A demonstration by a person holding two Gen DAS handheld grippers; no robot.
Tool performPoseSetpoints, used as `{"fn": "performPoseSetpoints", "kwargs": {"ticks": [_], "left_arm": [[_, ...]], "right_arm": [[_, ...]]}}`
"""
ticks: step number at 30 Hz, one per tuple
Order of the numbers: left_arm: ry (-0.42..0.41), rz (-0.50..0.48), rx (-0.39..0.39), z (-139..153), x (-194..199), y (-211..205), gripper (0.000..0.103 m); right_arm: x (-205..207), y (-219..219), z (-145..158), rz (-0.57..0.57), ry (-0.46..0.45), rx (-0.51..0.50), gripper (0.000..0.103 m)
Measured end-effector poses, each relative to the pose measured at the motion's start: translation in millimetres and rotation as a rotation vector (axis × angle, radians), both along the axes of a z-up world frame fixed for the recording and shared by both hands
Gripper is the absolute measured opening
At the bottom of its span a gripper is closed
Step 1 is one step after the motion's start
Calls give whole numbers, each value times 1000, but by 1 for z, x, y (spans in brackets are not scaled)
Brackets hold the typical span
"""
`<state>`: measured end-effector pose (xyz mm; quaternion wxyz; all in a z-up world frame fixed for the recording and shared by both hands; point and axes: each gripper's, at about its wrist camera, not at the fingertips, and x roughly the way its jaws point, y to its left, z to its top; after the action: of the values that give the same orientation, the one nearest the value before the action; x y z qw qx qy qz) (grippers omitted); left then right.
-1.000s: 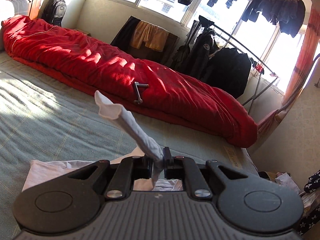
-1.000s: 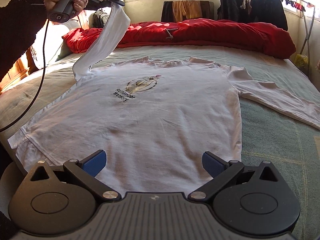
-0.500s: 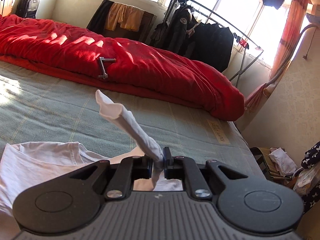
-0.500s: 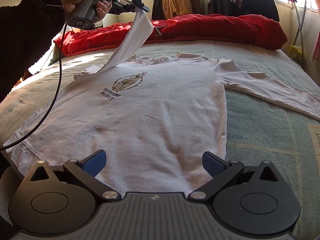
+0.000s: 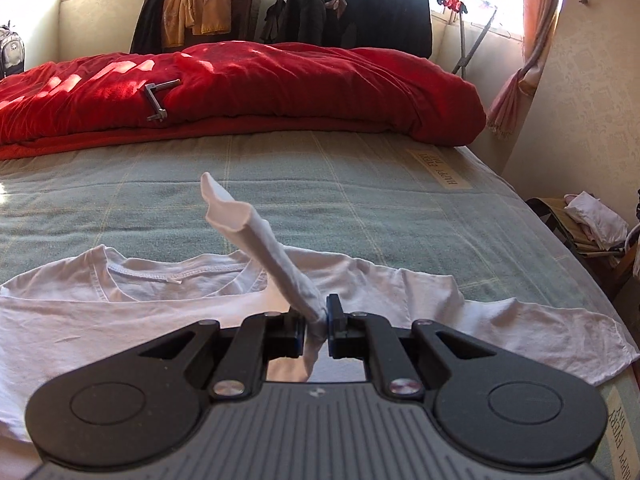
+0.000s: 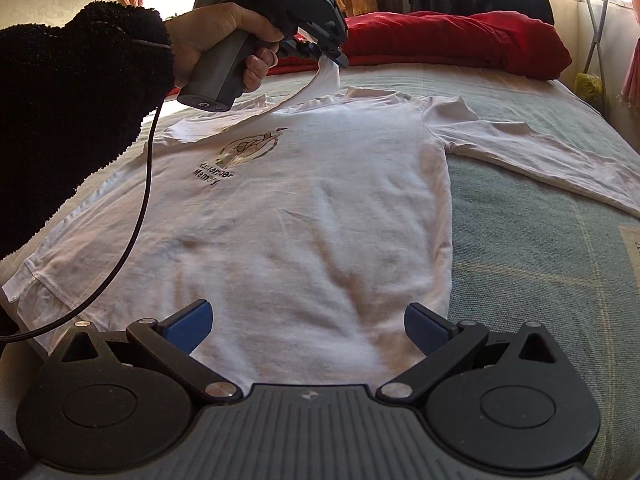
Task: Fold clothes
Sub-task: 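Lift the sleeve cuff with the left gripper and carry it across the shirt front, then open the left gripper to lay the sleeve across the shirt, then move the open left gripper along the folded sleeve edge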
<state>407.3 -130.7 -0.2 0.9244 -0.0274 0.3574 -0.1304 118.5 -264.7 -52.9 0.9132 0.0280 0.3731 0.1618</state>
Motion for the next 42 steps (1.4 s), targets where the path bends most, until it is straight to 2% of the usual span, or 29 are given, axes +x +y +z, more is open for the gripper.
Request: {"fn": "performPoseSetpoints", "kwargs": {"ticks": [5,11,13,16,18,19,22,24,26,29,32,37,42], "left_arm": [[-1,-28,52,-15,-3,-13,9],[-18,-71,117,-19,-7,-30,15],[-23,-95,122,-17,-8,-35,24],[-34,-132,137,-13,-11,-43,30],[-36,-149,130,-10,-15,-41,33],[-37,-157,127,-8,-18,-40,39],[-35,-174,52,6,-24,-24,44],[-34,-174,-1,17,-28,-8,44],[-51,-161,-11,28,-32,10,45],[-104,-112,32,43,-41,51,52],[-116,-37,79,48,-47,106,57],[-79,139,154,38,-67,201,60],[-21,234,145,5,-87,263,62]], "right_arm": [[1,0,-1,-2,7,0,103],[1,-1,-3,-3,16,4,103],[1,-2,-3,-6,16,8,103],[1,-5,-2,-15,12,9,103],[2,-8,-2,-22,15,17,103],[2,-8,-2,-26,17,23,103],[2,-7,0,-30,19,33,103],[2,-6,1,-29,17,36,103],[0,-3,4,-26,10,32,103],[-1,0,7,-27,5,31,103],[1,5,8,-26,9,38,103],[7,16,7,-34,22,49,103],[18,28,6,-42,50,64,103]]}}
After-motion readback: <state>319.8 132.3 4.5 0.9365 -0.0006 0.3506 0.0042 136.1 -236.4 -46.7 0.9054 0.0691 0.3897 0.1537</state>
